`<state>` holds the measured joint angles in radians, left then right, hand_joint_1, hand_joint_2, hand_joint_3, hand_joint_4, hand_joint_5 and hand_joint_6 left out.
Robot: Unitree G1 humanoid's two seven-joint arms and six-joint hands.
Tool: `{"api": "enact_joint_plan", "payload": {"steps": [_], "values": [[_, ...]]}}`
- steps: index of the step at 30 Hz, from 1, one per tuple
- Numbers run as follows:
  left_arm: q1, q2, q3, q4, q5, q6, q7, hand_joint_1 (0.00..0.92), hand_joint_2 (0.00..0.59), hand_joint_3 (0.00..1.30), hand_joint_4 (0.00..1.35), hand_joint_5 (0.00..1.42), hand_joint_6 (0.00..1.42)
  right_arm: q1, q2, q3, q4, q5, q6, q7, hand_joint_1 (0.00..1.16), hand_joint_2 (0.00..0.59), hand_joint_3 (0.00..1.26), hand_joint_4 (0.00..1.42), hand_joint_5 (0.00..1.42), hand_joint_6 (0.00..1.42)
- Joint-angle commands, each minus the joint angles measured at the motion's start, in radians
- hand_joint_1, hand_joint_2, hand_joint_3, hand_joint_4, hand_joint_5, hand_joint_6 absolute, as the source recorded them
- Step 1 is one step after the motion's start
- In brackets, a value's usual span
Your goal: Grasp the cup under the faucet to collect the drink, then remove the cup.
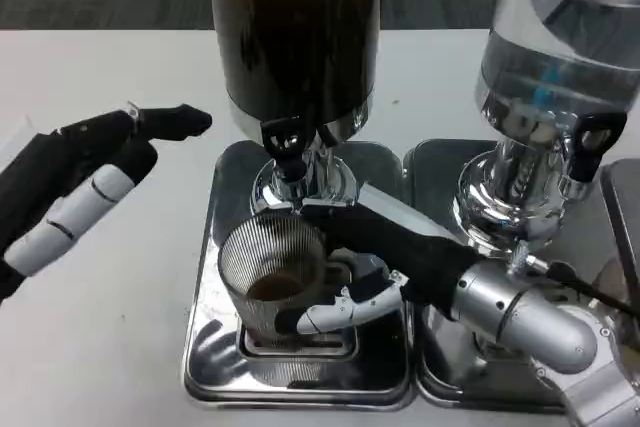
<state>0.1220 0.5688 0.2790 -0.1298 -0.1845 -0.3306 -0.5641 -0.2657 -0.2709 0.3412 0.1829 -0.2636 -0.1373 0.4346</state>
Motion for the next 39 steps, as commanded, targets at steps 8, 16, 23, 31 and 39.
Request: {"api": "enact_joint_plan", "payload": {"steps": [8,16,23,31,39], "values": [[0.01,0.006,0.008,-0.02,0.009,0.007,0.008,0.0,0.212,0.36,0.28,0.22,0.14,0.048,0.012,0.015,-0.047,-0.068,0.015,-0.077,0.92,0.169,0.41,0.4,0.5,0.46],[0.012,0.005,0.008,-0.027,0.013,0.007,0.008,0.0,0.217,0.36,0.28,0.22,0.14,0.08,0.014,0.01,-0.08,-0.106,0.017,-0.135,0.92,0.185,0.5,0.48,0.57,0.52],[0.01,0.005,0.008,-0.025,0.016,0.004,0.009,0.0,0.218,0.36,0.28,0.22,0.14,0.1,0.011,-0.001,-0.089,-0.108,0.004,-0.17,0.93,0.191,0.55,0.55,0.63,0.59],[0.003,0.007,0.005,-0.017,0.016,0.003,0.004,0.0,0.219,0.36,0.28,0.22,0.14,0.12,0.014,-0.023,-0.103,-0.081,0.006,-0.181,0.93,0.191,0.58,0.58,0.67,0.63],[-0.01,0.005,-0.007,-0.003,0.013,0.0,-0.001,0.0,0.221,0.35,0.28,0.22,0.14,0.135,0.006,-0.045,-0.137,-0.057,0.034,-0.157,0.93,0.191,0.59,0.6,0.68,0.64]]}}
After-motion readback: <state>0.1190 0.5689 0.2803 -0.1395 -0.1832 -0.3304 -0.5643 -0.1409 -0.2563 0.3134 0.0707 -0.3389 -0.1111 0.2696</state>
